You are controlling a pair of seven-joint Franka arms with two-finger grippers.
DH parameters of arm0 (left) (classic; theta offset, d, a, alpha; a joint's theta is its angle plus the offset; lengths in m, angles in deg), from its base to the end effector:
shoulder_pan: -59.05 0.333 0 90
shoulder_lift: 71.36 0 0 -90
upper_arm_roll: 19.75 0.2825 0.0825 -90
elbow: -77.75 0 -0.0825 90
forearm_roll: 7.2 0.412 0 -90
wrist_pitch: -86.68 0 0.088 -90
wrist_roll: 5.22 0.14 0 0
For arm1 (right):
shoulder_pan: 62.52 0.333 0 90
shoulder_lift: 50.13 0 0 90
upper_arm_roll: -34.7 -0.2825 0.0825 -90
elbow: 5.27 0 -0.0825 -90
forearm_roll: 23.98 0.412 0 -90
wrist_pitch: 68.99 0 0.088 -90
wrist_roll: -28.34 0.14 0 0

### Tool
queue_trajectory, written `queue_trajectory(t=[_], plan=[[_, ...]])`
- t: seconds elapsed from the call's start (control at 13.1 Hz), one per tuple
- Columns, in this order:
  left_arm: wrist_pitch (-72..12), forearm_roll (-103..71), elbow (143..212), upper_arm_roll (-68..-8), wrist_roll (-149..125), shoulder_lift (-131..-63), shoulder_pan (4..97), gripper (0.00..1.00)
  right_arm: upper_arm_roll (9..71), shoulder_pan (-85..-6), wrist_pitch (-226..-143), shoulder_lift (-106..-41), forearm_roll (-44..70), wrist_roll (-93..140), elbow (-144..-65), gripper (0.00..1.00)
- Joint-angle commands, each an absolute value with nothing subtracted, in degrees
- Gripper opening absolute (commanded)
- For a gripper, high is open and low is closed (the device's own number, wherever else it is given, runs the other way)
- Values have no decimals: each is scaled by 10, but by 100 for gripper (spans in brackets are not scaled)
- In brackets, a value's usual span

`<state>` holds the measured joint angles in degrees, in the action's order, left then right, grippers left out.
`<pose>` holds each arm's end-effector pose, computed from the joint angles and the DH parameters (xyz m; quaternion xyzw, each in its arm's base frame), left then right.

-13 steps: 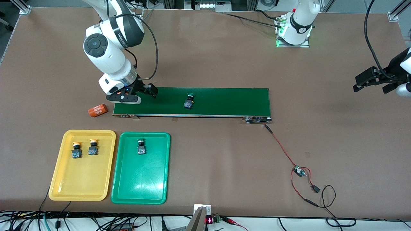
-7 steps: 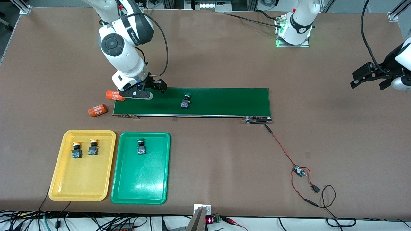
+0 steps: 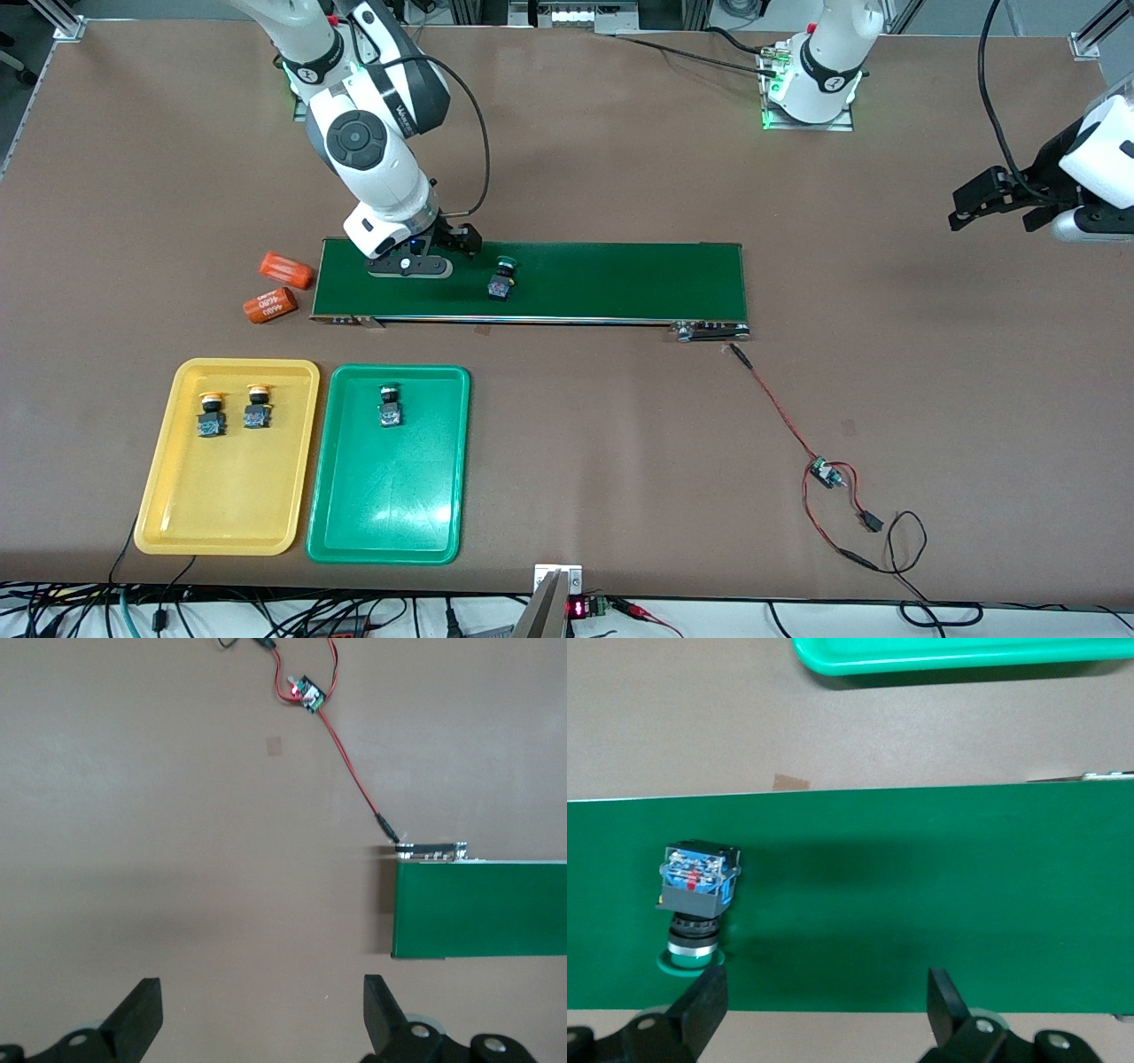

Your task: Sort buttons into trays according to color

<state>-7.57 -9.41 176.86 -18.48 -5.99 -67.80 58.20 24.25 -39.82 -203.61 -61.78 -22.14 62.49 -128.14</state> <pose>0.5677 -0.0007 0.5205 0.9997 0.0120 -0.0114 0.0199 0.4823 0.3187 0.2251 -0.9993 0.0219 0.0145 0.0261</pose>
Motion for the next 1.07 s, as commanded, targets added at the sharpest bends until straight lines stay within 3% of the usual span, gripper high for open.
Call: queue_trajectory(t=[0.0,0.38,0.76,0.99], plan=[[-53,-82,1779,-188,-68,-664,581,100,246,-391,-2035,-624,-232,642,-1274,100],[-46,-51,1772,-192,-68,-660,576,100,247,-393,-2035,-639,-247,646,-1264,100],[-43,-81,1693,-212,-67,-683,579,100,248,-395,-2036,-650,-248,654,-1253,100],[-20,-83,1688,-207,-70,-688,582,100,249,-398,-2036,-656,-258,654,-1252,100]])
